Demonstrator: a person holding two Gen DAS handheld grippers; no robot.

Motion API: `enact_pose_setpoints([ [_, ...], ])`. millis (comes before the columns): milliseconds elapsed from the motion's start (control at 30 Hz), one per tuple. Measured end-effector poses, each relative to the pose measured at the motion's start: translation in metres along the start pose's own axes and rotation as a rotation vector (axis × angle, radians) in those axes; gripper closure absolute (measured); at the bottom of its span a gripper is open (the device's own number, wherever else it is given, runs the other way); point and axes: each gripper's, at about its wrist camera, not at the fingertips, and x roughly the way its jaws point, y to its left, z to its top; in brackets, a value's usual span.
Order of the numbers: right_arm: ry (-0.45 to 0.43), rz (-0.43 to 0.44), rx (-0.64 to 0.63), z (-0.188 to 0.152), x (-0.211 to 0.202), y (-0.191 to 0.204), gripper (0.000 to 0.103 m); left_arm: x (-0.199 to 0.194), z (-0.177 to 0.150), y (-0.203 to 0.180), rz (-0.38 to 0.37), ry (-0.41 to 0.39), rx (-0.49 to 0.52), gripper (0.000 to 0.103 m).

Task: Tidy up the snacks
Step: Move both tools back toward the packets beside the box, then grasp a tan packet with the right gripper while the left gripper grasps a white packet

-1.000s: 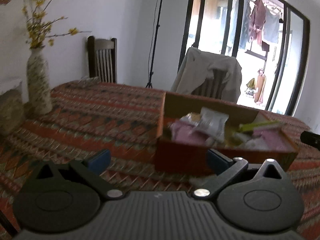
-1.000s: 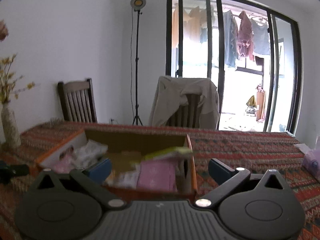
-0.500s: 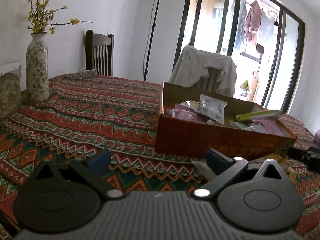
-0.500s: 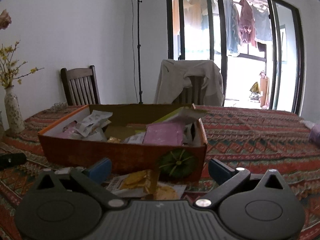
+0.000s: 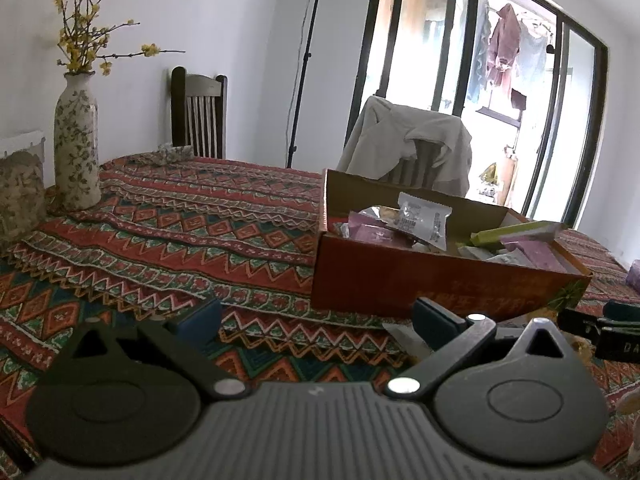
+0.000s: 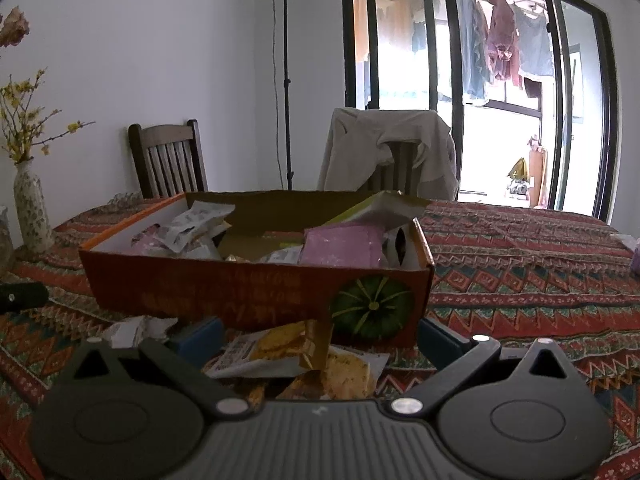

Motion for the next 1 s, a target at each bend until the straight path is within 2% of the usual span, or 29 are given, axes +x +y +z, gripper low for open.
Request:
enact_pose_setpoints([
  [433, 0.053, 0.017, -0.093, -0.003, 0.007, 0.017, 0.0, 0.004, 0.0, 0.006, -0.008, 0.032, -0.022, 0.0],
  [533, 0.099, 0.01, -0.089, 0.0, 0.014, 0.02, 0.0, 0.004, -0.001, 0.006, -0.007, 0.033, -0.026, 0.0],
  [633, 0.136, 0.042, -0.074, 0.007, 0.022, 0.023, 0.003, 0.005, 0.0, 0.008, -0.008, 0.038, -0.037, 0.0],
  [733, 0.172, 0.009, -0.094, 0.01, 0.036, 0.028, 0.015, 0.006, 0.0, 0.01, -0.009, 0.046, -0.044, 0.0],
  [833, 0.206, 0.007, -0.062, 0.013, 0.05, 0.024, 0.027, 0.007, 0.0, 0.011, -0.015, 0.048, -0.049, 0.0],
  [900, 0.211, 0.016, -0.047, 0.012, 0.051, 0.024, 0.048, 0.007, 0.0, 0.011, -0.019, 0.05, -0.052, 0.0],
  [1000, 0.189, 0.04, -0.065, 0.009, 0.044, 0.027, 0.063, 0.008, 0.0, 0.013, -0.026, 0.057, -0.058, 0.0],
])
